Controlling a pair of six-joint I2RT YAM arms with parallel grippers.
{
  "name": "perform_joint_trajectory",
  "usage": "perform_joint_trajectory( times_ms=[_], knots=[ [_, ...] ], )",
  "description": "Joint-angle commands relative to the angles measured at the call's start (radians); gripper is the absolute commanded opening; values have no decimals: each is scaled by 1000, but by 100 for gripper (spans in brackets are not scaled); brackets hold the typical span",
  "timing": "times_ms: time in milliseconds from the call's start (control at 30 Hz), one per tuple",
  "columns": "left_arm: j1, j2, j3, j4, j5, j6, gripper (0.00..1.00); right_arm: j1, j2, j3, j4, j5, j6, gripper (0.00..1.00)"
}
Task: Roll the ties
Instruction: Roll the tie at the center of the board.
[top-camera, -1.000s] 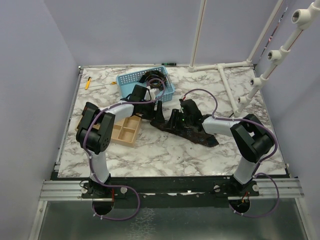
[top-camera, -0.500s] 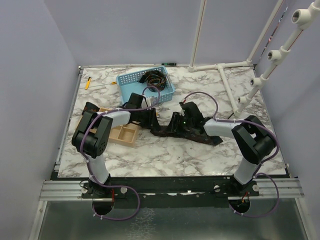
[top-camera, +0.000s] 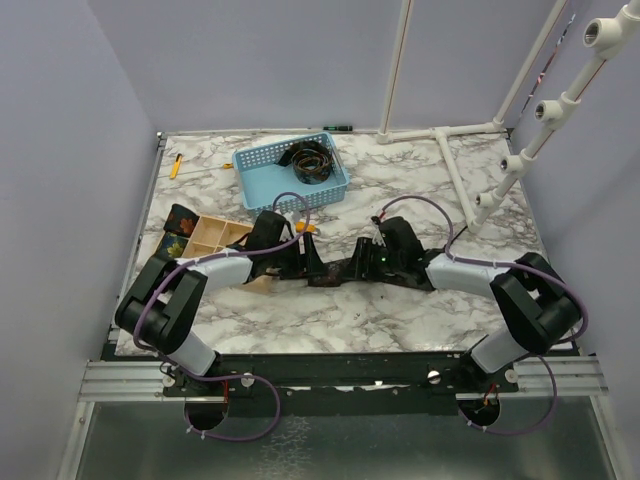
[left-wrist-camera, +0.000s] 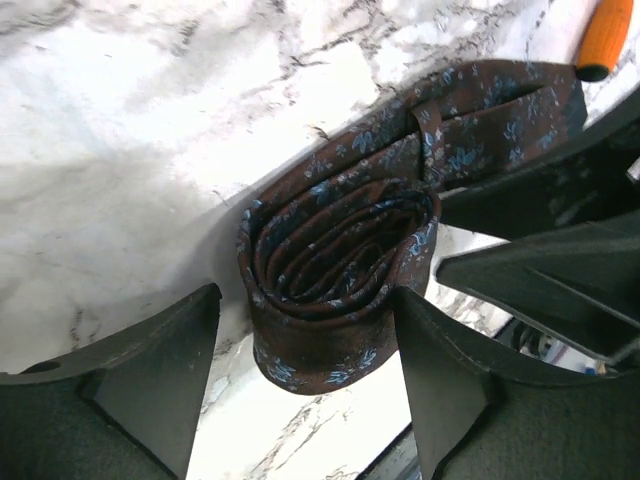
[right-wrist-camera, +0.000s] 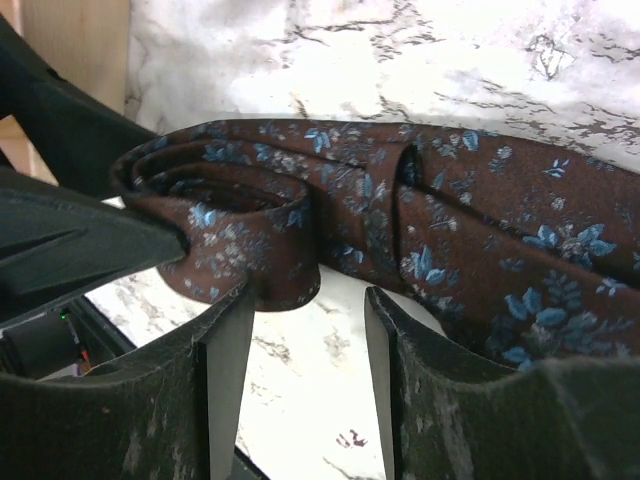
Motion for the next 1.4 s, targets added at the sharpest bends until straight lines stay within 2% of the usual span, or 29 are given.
perform_joint_trajectory(
  times_ms=[0, 167, 400, 733, 1033, 1367],
  knots=[
    [1, -42, -11, -64, -111, 1, 74, -6, -70, 2, -42, -26, -15, 54],
    [2, -91, -12, -110, -127, 47, 76, -5, -75, 45, -66, -54, -40, 54],
    [24, -145, -37, -112, -114, 74, 78, 15, 7, 109, -54, -98, -41, 50],
    [39, -177, -55, -120, -80, 85, 80, 47, 99, 148, -49, -74, -8, 47],
    [39, -88, -33, -78, 11, 82, 82, 46, 125, 110, -31, -4, 18, 44],
    [39, 20, 18, -15, 102, 98, 81, 46, 173, 100, -2, -1, 10, 43]
  ],
)
